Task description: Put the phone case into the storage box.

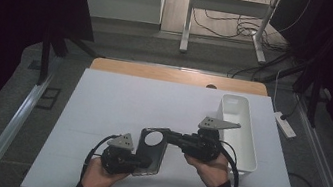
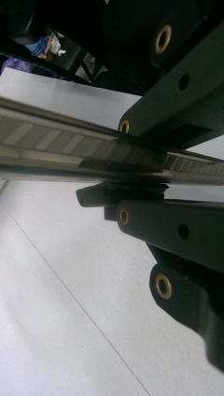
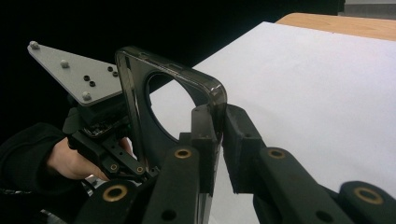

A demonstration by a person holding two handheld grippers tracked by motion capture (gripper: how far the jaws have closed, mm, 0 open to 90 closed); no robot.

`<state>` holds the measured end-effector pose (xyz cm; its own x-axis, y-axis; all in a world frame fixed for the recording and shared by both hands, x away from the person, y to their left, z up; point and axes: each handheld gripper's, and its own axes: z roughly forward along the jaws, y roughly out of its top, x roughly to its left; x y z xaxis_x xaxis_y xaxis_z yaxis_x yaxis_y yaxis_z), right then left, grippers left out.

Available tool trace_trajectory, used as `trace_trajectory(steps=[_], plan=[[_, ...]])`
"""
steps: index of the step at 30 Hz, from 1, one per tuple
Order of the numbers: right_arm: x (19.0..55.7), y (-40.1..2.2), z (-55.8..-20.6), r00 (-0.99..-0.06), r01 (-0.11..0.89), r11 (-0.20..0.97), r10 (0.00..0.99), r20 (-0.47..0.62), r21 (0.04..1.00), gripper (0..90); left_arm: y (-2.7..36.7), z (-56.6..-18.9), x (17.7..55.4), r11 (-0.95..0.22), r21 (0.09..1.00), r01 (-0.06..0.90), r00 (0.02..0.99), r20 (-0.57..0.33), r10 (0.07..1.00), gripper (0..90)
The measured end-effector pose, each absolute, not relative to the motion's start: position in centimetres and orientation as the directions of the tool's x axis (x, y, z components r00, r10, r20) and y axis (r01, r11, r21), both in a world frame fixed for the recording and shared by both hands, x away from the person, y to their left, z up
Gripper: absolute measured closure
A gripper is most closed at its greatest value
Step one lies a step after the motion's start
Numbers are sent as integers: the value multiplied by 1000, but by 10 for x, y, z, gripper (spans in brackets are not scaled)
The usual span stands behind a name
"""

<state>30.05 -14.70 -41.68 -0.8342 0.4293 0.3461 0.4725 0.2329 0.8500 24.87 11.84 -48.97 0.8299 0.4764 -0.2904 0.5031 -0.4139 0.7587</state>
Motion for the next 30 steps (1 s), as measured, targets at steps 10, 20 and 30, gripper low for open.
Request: trace_trajectory(steps=[10, 20, 30], plan=[[299, -146, -416, -827, 478, 231, 444, 345, 848, 838, 118, -492, 250, -412, 758, 505, 832, -301, 465, 840], [297, -144, -416, -810, 488, 220, 474, 345, 845, 845, 115, -493, 250, -420, 759, 497, 836, -291, 464, 767], [296, -146, -413, -796, 479, 209, 513, 321, 853, 848, 117, -491, 250, -414, 763, 496, 830, -278, 484, 410]])
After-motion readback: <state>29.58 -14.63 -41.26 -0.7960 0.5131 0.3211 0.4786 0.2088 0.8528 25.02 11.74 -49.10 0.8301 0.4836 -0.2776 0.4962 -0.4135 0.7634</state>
